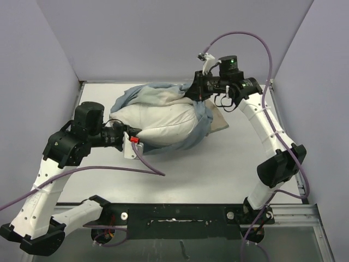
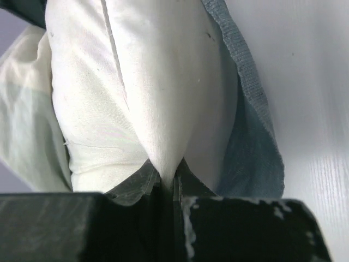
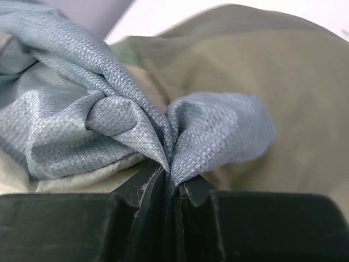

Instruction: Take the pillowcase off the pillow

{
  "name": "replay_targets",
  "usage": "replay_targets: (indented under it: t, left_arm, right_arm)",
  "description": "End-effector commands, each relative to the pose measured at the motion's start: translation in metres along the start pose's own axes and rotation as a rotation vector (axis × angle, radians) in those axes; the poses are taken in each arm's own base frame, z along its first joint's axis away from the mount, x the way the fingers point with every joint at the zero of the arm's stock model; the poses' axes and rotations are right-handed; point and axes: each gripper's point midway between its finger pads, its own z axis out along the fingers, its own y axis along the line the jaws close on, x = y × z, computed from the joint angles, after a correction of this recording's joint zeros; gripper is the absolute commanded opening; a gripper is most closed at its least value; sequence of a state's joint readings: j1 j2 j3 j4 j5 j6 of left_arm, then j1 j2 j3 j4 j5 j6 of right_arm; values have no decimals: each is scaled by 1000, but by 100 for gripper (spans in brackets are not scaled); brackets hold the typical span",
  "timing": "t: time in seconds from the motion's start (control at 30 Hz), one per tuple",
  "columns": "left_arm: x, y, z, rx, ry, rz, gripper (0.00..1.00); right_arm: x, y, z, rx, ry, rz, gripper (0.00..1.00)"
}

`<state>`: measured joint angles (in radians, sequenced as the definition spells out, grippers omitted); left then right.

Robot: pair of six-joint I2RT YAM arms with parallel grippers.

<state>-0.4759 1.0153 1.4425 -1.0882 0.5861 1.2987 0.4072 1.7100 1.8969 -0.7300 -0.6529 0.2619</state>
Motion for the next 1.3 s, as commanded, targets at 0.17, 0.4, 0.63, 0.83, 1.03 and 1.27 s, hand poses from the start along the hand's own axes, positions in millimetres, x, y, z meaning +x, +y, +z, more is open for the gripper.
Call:
replay_targets:
  t: [0.17, 0.4, 0.63, 0.83, 1.03, 1.27]
  left_arm:
    - [-53, 29, -39, -162, -130, 141, 0]
    - [-89, 110, -69, -527, -269, 68, 0]
    - [-126, 214, -125, -857, -444, -211, 0]
    - [-114, 279, -144, -1061, -435, -382, 0]
    - [-84, 293, -131, -1114, -330, -482, 0]
    - [-70, 294, -116, -1095, -293, -554, 0]
  right_arm:
    - [26, -121, -51, 460, -111, 112, 0]
    - [94, -150, -41, 545, -22, 132, 0]
    - [104, -137, -12, 552, 3, 70, 0]
    - [20, -112, -58, 531, -202, 48, 29]
    - [-39, -47, -129, 538, -500, -197, 72]
    - [-38, 22, -149, 478, -667, -494, 80]
